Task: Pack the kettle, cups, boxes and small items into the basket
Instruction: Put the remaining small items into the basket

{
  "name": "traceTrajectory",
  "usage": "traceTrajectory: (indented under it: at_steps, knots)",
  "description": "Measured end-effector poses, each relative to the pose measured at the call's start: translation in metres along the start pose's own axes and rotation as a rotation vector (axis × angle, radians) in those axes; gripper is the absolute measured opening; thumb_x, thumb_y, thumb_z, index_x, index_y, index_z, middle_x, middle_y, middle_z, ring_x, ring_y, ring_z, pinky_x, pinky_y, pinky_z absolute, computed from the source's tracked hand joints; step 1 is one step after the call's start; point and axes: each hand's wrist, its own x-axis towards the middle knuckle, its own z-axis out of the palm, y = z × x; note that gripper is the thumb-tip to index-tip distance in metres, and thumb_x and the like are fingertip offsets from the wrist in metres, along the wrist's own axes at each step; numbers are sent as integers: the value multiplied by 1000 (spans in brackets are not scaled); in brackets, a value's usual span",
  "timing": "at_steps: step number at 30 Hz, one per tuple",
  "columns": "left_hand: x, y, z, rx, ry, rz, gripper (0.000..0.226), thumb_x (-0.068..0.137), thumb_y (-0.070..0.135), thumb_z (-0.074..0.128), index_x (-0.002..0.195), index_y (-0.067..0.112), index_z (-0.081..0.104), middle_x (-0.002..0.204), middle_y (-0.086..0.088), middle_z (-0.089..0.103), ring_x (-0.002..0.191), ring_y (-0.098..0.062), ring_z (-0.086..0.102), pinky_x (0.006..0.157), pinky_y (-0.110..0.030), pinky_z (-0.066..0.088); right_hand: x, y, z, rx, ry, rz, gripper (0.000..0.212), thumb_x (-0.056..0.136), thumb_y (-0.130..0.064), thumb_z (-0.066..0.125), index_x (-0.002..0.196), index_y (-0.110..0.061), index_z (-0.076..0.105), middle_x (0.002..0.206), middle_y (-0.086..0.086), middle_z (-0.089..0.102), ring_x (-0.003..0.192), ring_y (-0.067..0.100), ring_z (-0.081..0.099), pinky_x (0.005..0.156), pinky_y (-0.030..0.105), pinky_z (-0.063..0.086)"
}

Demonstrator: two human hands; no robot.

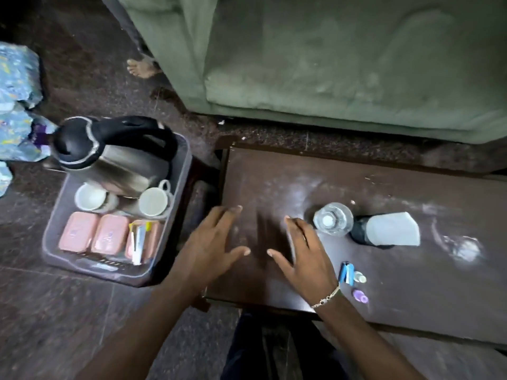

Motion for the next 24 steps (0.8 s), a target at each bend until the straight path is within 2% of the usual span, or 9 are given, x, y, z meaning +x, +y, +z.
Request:
traceTrajectory:
  at_steps: [3, 6, 10, 13, 16, 20, 24]
  knots:
    - [12, 38, 57, -13, -169, 56, 85, 85, 49, 77, 156, 26, 37, 150, -1, 41, 134, -25, 52, 112, -35, 45, -30, 48, -18, 6, 60, 104, 69, 85, -43, 77, 140, -8, 55, 136, 13, 57, 128, 27, 55, 106, 39, 48]
    - [18, 73, 110, 2, -270, 93, 78, 89, 48, 72, 156, 26, 36, 151, 1, 38, 132, -25, 55, 109, -40, 48, -59, 95, -28, 21, 40, 206, 65, 85, -42, 76, 138, -9, 56, 133, 10, 57, 123, 25, 57, 102, 39, 50]
    - [24, 114, 169, 25, -367, 87, 76, 90, 44, 71, 155, 31, 33, 153, 3, 34, 127, -30, 59, 104, -44, 52, -93, 155, -26, 30, 4, 347, 51, 85, -26, 77, 128, -4, 62, 121, 12, 58, 106, 33, 62, 91, 44, 55]
    - [26, 139, 207, 20, -403, 69, 74, 89, 41, 73, 152, 31, 35, 152, 1, 37, 125, -35, 60, 105, -48, 51, -109, 191, -21, -45, -44, 402, 46, 83, -17, 75, 126, -6, 63, 111, 11, 59, 92, 36, 65, 81, 44, 57]
    - [28, 157, 237, 15, -432, -3, 70, 90, 41, 73, 149, 30, 36, 148, -4, 43, 122, -41, 61, 103, -51, 51, -115, 213, -14, -84, -85, 424, 50, 78, -15, 77, 126, -10, 65, 105, 12, 61, 87, 39, 65, 75, 44, 57]
    - [31, 173, 265, 16, -388, -45, 66, 87, 35, 77, 142, 30, 40, 139, -9, 51, 109, -45, 67, 94, -50, 53, -116, 230, -3, -122, -73, 339, 47, 69, -16, 83, 113, -23, 70, 99, 4, 64, 85, 31, 67, 73, 40, 49]
    - [36, 181, 281, 14, -359, -53, 57, 89, 30, 74, 135, 30, 41, 131, -11, 50, 101, -46, 69, 86, -50, 55, -114, 241, 3, -138, -63, 310, 38, 72, -23, 80, 107, -32, 68, 100, -4, 64, 86, 25, 66, 75, 36, 42]
